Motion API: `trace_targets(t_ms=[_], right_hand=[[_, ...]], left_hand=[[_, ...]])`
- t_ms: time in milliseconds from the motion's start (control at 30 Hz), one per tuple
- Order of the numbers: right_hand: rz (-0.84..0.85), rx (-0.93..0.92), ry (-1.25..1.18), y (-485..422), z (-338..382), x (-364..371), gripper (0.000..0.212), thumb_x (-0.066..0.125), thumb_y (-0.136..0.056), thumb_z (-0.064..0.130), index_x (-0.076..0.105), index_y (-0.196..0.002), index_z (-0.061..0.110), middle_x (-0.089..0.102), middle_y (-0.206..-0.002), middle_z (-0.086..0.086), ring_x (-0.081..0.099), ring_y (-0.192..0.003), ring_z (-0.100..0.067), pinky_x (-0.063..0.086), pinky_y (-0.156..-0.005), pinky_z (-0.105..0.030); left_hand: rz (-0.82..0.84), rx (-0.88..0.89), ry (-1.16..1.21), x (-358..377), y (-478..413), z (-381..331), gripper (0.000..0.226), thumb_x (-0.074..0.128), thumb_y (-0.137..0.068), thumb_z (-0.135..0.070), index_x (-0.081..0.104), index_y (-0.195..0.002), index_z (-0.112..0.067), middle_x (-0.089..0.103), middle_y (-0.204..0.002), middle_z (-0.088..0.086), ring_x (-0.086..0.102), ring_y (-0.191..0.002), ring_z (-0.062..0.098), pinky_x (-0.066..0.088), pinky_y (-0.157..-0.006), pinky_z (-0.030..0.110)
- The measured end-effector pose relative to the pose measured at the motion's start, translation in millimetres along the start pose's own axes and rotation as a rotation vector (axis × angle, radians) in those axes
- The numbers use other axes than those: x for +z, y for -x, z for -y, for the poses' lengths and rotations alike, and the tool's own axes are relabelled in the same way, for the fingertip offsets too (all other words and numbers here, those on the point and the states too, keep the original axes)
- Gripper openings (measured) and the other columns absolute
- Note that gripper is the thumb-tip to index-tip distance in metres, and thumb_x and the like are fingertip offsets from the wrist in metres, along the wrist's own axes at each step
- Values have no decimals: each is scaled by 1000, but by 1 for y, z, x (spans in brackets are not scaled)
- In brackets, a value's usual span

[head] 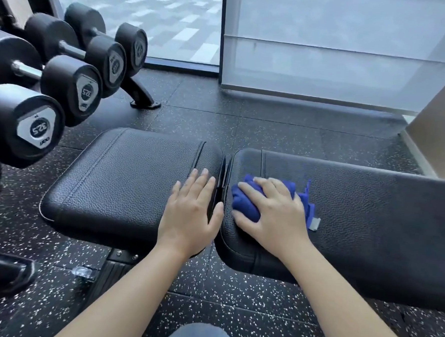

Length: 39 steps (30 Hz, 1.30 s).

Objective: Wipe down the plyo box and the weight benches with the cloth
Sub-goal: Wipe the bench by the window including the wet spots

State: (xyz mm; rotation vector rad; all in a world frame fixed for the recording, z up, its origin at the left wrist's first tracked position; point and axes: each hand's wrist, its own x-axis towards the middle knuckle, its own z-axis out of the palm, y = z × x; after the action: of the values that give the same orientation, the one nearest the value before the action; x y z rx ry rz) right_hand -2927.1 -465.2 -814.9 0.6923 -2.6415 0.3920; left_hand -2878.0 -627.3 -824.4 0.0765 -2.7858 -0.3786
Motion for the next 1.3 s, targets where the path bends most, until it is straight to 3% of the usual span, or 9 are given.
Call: trace_targets(t_ms=[200,333,400,600,733,800,933,1067,1300], right_hand=[[9,24,-23,8,-7,-6,57,44,-69,63,69,-109,31,65,-113,1,60,-108,-25,47,-83,-57],[263,140,-9,-63,-39,6,56,49,-82,63,46,-133,39,45,-139,5,34,-131,-20,31,-104,-49],[315,201,-1,-94,-55,14,56,47,-85,63,41,-136,41,43,-139,4,32,-131,-21,30,-104,-46],[247,191,64,-61,-46,8,59,44,-85,64,41,-137,37,45,-135,2,33,-129,-20,30,-102,-48],[0,68,57,25,-27,-14,59,42,-73,63,66,-114,29,64,-114,0,55,-111,-23,47,-83,-51],[-36,33,60,42,-30,-18,57,42,-72,63,68,-110,29,65,-111,0,56,-108,-22,49,-80,-49],[27,29,10,23,-44,-19,63,39,-71,68,66,-114,30,64,-112,0,58,-107,-24,49,-82,-56],[215,186,48,-40,-77,-9,66,36,-79,73,45,-135,38,47,-135,3,37,-127,-22,33,-101,-47],[260,258,121,-75,-86,5,58,40,-87,64,38,-139,37,42,-138,0,31,-129,-23,31,-99,-46]], left_hand=[[24,17,-46,-2,-2,-2,62,31,-85,-44,56,-126,-5,50,-136,12,42,-129,29,29,-104,48],[26,22,-73,-1,0,-1,64,28,-86,-46,53,-129,-6,47,-138,10,38,-132,26,26,-106,46],[24,28,-86,1,0,0,65,27,-86,-47,53,-130,-7,46,-139,9,37,-133,25,24,-107,45],[30,28,-86,3,-3,0,67,24,-86,-50,49,-133,-9,42,-142,7,32,-135,22,23,-109,45],[42,38,-97,2,-1,0,66,26,-86,-49,51,-131,-7,45,-140,9,36,-133,24,25,-106,46],[56,36,-95,0,-1,-2,67,25,-86,-50,50,-132,-7,44,-141,9,34,-134,24,25,-107,45],[50,36,-82,-2,0,-4,70,22,-85,-51,48,-134,-9,40,-143,8,30,-136,22,21,-109,44],[37,36,-56,-2,-4,-3,68,23,-84,-48,49,-133,-8,41,-143,9,31,-136,24,22,-109,45],[8,22,-23,2,-3,-1,66,24,-83,-44,50,-132,-8,42,-142,9,33,-135,24,23,-109,46]])
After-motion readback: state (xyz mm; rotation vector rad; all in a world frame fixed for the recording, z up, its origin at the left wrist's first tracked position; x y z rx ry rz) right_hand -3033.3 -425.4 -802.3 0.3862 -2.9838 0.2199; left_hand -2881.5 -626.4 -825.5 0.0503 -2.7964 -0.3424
